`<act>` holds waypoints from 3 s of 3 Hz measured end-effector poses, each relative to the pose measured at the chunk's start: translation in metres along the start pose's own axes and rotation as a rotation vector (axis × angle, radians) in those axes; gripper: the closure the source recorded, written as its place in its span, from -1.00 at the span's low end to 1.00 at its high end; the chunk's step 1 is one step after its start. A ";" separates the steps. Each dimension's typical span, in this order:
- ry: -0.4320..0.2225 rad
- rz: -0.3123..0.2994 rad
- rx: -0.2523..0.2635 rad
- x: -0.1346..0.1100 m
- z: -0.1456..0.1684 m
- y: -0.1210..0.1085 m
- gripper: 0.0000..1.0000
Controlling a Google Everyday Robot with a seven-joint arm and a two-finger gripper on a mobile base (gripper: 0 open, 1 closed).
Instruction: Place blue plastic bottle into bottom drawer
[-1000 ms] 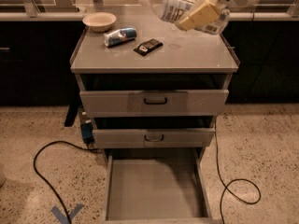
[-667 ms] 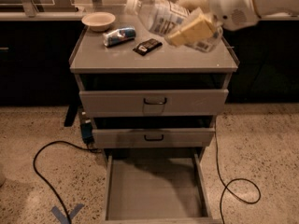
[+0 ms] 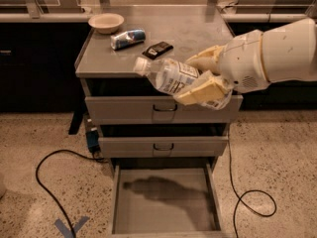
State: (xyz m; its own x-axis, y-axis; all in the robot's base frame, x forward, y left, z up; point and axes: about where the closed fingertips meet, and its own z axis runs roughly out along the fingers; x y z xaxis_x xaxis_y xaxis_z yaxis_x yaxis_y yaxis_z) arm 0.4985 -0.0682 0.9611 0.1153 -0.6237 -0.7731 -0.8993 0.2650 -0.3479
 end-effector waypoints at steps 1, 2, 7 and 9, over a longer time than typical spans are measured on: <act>0.000 0.000 0.000 0.000 0.000 0.000 1.00; -0.022 0.030 -0.009 0.018 0.016 0.024 1.00; -0.030 0.308 0.037 0.252 0.192 0.248 1.00; -0.031 0.265 0.067 0.262 0.206 0.240 1.00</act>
Offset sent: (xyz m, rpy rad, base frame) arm -0.0703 0.0334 -0.1673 0.1726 0.1220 -0.0161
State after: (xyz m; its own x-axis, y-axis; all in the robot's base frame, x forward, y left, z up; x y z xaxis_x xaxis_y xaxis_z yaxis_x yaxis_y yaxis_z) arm 0.3998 -0.0164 0.5663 -0.1066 -0.5036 -0.8574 -0.8702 0.4644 -0.1645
